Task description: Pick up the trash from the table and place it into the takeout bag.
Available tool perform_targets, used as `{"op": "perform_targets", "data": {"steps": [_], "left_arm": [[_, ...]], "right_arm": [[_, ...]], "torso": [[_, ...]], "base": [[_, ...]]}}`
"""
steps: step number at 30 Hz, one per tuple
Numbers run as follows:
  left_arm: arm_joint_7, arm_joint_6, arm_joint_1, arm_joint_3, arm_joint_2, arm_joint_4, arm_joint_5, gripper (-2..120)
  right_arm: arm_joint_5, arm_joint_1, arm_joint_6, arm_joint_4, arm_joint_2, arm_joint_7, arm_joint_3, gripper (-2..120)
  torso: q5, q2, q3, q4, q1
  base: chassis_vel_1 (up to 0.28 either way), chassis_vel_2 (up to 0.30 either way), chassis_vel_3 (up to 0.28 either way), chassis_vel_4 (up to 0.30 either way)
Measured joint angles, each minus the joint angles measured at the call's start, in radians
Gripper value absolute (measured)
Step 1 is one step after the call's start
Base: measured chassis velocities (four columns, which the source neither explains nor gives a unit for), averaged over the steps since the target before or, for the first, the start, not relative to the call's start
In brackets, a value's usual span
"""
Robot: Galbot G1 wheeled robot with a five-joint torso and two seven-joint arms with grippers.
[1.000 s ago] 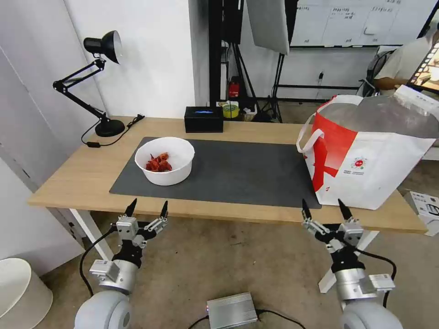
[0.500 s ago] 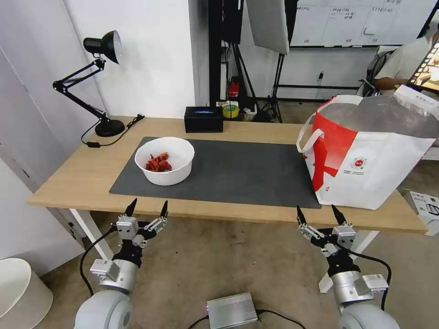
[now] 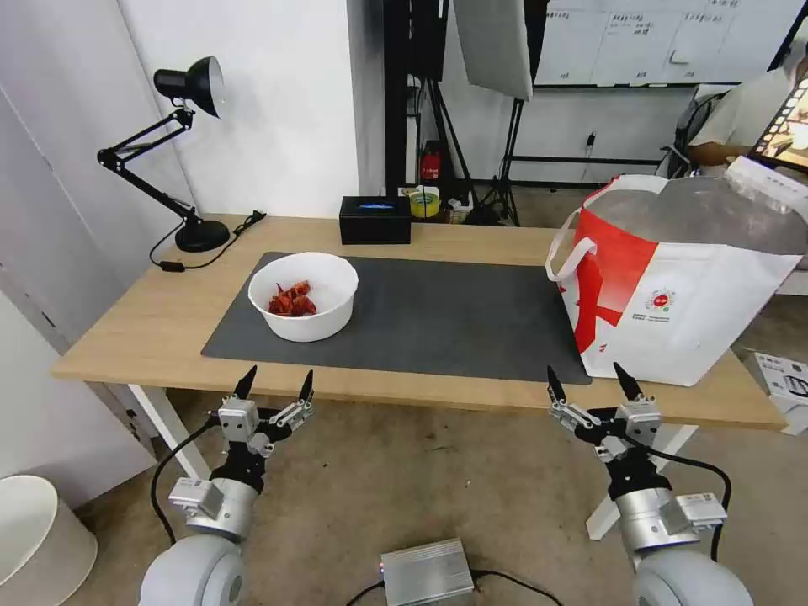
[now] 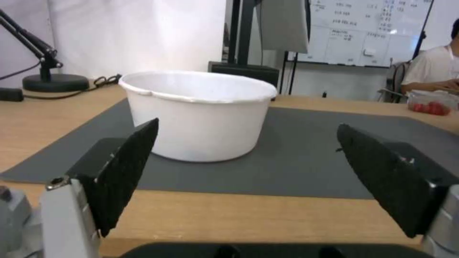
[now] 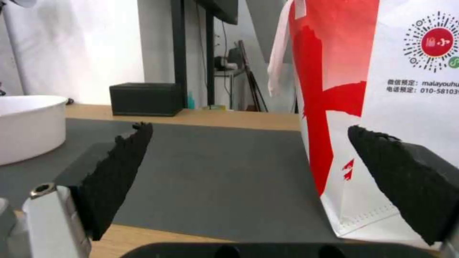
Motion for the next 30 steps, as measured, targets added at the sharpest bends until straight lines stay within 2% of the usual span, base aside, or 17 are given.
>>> {"op": "perform_targets", "data": {"steps": [3, 12, 15, 16, 20, 21, 24, 26, 30], "left_arm": [[0.000, 0.000, -0.003, 0.000, 0.001, 0.000, -0.003, 100], [-0.036, 0.065, -0.041, 0.023, 0.039, -0.013, -0.123, 100], [-0.086, 0.127, -0.082, 0.029, 0.078, -0.013, -0.224, 100], [-0.086, 0.127, -0.082, 0.029, 0.078, -0.013, -0.224, 100], [-0.174, 0.212, -0.147, 0.029, 0.132, -0.010, -0.353, 100], [-0.174, 0.212, -0.147, 0.029, 0.132, -0.010, -0.353, 100], [-0.242, 0.268, -0.236, 0.029, 0.193, 0.013, -0.465, 100], [-0.258, 0.284, -0.263, 0.030, 0.211, 0.019, -0.497, 100], [-0.356, 0.363, -0.378, 0.039, 0.278, 0.033, -0.670, 100]], "right_arm": [[0.000, 0.000, 0.000, 0.000, 0.000, 0.000, 0.000, 100], [0.000, 0.000, 0.000, 0.000, 0.000, 0.000, 0.001, 100], [0.001, 0.000, 0.000, 0.000, 0.000, 0.000, 0.001, 100], [0.001, 0.000, 0.000, 0.000, 0.000, 0.000, 0.001, 100], [0.001, 0.000, 0.000, 0.000, 0.000, 0.000, 0.001, 100], [0.001, 0.000, 0.000, 0.000, 0.000, 0.000, 0.001, 100], [0.001, 0.000, 0.000, 0.000, 0.000, 0.000, 0.001, 100], [0.001, 0.000, 0.001, 0.000, 0.000, 0.000, 0.001, 100], [0.001, 0.000, 0.001, 0.000, 0.000, 0.000, 0.001, 100]], "torso": [[0.0000, 0.000, 0.000, 0.0000, 0.000], [0.0000, 0.000, 0.000, 0.0000, 0.000], [-0.0001, 0.000, 0.000, 0.0000, 0.000], [-0.0001, 0.000, 0.000, 0.0000, 0.000], [-0.0001, 0.000, 0.000, 0.0001, 0.000], [-0.0001, 0.000, 0.000, 0.0001, 0.000], [-0.0002, 0.000, 0.000, -0.0001, 0.000], [-0.0002, 0.000, 0.000, 0.0000, 0.000], [-0.0001, 0.000, 0.000, -0.0001, 0.000]], "base": [[0.000, 0.000, 0.000, 0.000], [0.000, 0.000, 0.000, 0.000], [0.000, 0.000, 0.000, 0.000], [0.000, 0.000, 0.000, 0.000], [0.000, 0.000, 0.000, 0.000], [0.000, 0.000, 0.000, 0.000], [0.000, 0.000, 0.000, 0.000], [0.000, 0.000, 0.000, 0.000], [0.000, 0.000, 0.000, 0.000]]}}
